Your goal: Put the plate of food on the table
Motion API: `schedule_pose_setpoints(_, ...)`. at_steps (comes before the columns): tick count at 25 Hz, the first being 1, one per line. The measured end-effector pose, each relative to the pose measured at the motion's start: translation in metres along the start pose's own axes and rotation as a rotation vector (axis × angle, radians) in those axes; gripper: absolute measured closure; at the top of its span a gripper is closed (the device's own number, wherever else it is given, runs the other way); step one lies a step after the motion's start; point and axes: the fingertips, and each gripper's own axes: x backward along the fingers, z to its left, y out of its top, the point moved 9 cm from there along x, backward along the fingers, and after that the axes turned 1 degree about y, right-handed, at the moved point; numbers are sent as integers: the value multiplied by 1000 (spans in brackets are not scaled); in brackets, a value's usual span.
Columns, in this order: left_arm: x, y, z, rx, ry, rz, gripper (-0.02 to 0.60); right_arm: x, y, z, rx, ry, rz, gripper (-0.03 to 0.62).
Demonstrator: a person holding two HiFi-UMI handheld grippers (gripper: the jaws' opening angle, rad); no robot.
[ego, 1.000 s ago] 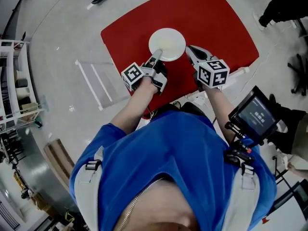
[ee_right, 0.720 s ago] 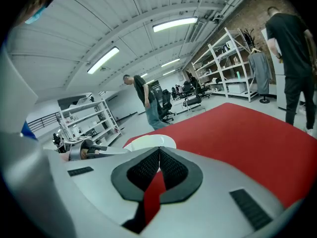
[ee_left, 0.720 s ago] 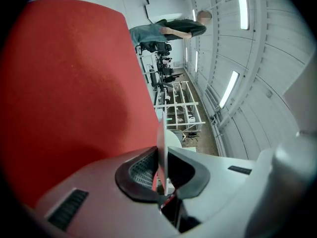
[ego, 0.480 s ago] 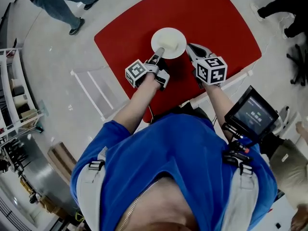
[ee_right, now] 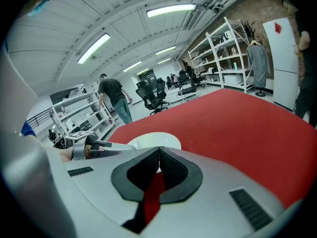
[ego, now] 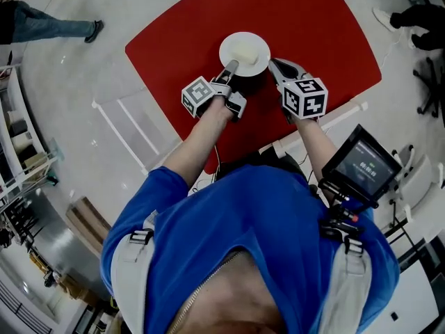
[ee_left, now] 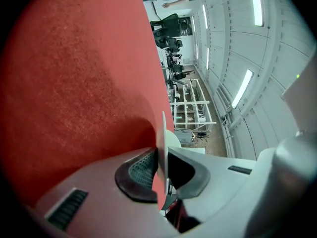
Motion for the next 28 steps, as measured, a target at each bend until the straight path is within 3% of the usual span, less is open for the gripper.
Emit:
schedule_pose_setpoints(8,1,-4,2,5,45,13,555,2,-7,1,-33,-5,15,591)
schedule_pose_setpoints(12,3,0,0,-32,83,16,557,0,-5,3,-33,-1,14,592)
schedule_pose_setpoints(21,2,1,-2,-164,192,76,552,-1,-2,5,-39,5,3,591)
schedule_pose_setpoints(28,-1,0,-6,-346,260,143,495,0,-5,2,-44,2,2,591)
